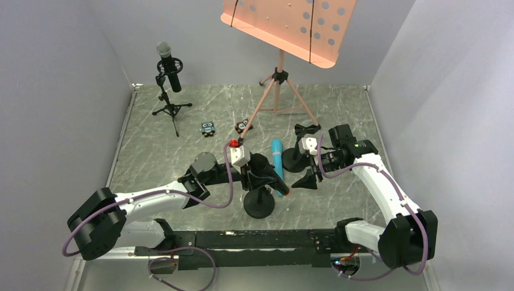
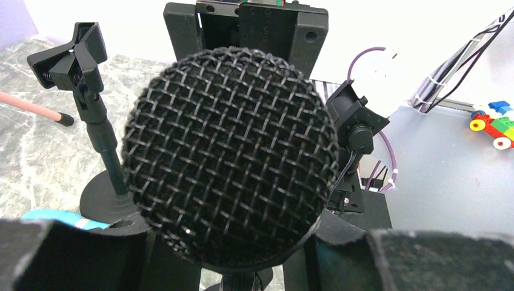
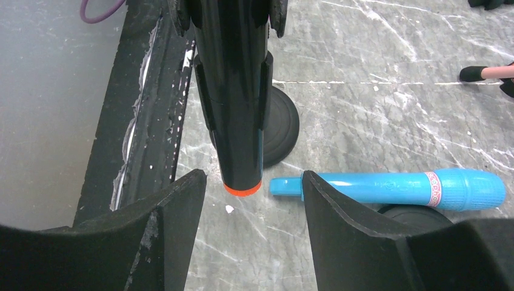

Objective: Attach the microphones to the stand

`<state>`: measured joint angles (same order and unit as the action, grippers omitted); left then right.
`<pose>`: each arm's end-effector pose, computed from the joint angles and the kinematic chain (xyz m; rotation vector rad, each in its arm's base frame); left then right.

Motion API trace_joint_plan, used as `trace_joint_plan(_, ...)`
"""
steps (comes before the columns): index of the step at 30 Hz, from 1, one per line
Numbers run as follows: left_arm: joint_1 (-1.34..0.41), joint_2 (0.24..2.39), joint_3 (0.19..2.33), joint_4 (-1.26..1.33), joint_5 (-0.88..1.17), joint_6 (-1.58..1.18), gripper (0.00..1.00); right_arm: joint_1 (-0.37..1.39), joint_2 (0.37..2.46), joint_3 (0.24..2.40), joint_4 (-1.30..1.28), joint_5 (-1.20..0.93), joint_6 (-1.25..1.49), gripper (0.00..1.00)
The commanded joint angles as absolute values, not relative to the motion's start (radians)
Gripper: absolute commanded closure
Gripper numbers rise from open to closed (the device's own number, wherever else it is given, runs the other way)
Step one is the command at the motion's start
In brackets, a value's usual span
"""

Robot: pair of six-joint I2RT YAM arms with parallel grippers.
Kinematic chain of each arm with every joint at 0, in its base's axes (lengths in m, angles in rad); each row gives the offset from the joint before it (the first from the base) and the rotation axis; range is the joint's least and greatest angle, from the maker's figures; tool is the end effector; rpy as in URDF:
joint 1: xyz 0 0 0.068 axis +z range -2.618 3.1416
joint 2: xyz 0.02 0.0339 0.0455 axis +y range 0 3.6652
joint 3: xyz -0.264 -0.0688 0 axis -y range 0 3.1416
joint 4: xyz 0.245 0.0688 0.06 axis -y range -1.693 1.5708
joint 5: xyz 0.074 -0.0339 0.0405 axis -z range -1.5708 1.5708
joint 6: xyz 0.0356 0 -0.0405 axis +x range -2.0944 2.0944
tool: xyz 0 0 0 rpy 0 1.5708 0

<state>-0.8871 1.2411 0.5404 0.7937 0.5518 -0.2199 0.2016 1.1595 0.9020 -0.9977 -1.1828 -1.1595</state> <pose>0.1525 -0.2167 0.2609 0.9697 1.3163 -1.2768 0.1833 0.0711 0.2680 -1.4986 1.4938 1.0997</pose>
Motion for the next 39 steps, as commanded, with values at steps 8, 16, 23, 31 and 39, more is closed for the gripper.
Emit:
trace_joint_plan(8,-0.879,1.166,0.482,0.391,0.476,-0.254,0.54,0.198,1.155,0.897,-1.009,-1.227,-1.192,0.35)
trace_joint_plan(16,-0.879,1.073,0.489,0.346,0.475,-0.238,0.27,0.198,1.151,0.897,-1.009,-1.223,-1.194,0.35)
trace_joint_plan(23,-0.879,0.934,0.448,0.305,0.457,-0.190,0.20,0.198,1.149,0.897,-1.011,-1.222,-1.197,0.34)
trace_joint_plan(31,-0.876,0.749,0.328,0.316,0.446,-0.022,0.14,0.198,1.149,0.896,-1.014,-1.221,-1.208,0.34)
trace_joint_plan(39,-0.869,0.830,0.199,0.593,0.471,0.130,0.01,0.198,1.146,0.894,-1.020,-1.216,-1.225,0.33)
